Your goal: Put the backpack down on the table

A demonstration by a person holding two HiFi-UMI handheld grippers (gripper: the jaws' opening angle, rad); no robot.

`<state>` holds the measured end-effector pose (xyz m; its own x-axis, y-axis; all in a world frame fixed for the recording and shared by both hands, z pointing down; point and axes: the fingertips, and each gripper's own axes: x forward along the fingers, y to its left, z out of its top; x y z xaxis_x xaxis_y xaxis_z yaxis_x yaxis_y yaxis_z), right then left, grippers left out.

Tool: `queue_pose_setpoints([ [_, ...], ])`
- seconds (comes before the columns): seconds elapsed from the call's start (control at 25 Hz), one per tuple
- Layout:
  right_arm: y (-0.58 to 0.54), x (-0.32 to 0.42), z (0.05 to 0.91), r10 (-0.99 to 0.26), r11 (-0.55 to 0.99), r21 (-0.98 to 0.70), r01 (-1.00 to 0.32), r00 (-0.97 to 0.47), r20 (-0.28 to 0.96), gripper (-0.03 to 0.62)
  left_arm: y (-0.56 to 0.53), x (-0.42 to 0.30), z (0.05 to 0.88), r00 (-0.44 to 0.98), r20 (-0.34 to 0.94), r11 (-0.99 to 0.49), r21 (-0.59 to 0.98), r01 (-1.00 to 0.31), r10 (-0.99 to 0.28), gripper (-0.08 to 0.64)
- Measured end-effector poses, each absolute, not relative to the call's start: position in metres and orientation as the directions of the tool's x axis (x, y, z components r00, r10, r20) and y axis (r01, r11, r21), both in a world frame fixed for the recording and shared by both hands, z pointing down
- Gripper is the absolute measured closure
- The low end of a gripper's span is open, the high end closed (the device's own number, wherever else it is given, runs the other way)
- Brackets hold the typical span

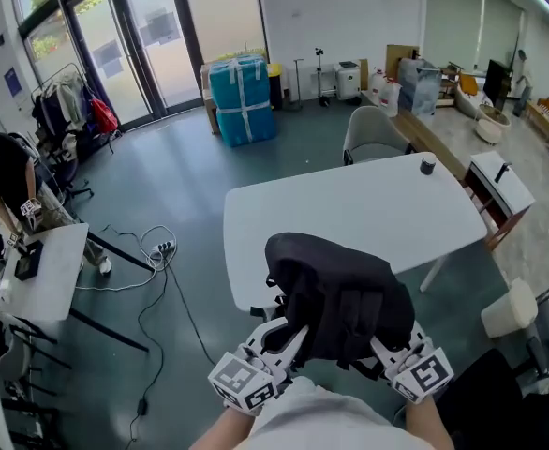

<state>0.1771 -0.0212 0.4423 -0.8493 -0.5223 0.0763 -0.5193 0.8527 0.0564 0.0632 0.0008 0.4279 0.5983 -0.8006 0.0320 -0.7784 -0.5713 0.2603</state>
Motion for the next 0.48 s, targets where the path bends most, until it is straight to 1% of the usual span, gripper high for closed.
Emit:
queue_pose_setpoints([
  [0.2,-0.038,0.160,0.454,-0.504,0.864,0.041,-0.503,-0.858,0.098,0.491,-0.015,0.047,0.441,0.589,0.048,-0.555,0.282,-0.783,-0.807,0.500],
  [0.48,-0.084,0.131,0.459,-0.489,0.871,0.028,-0.490,-0.863,0.128,0.492,-0.065,0.018,0.447,0.591,0.057,-0.550,0.304,-0.778,-0.805,0.500],
])
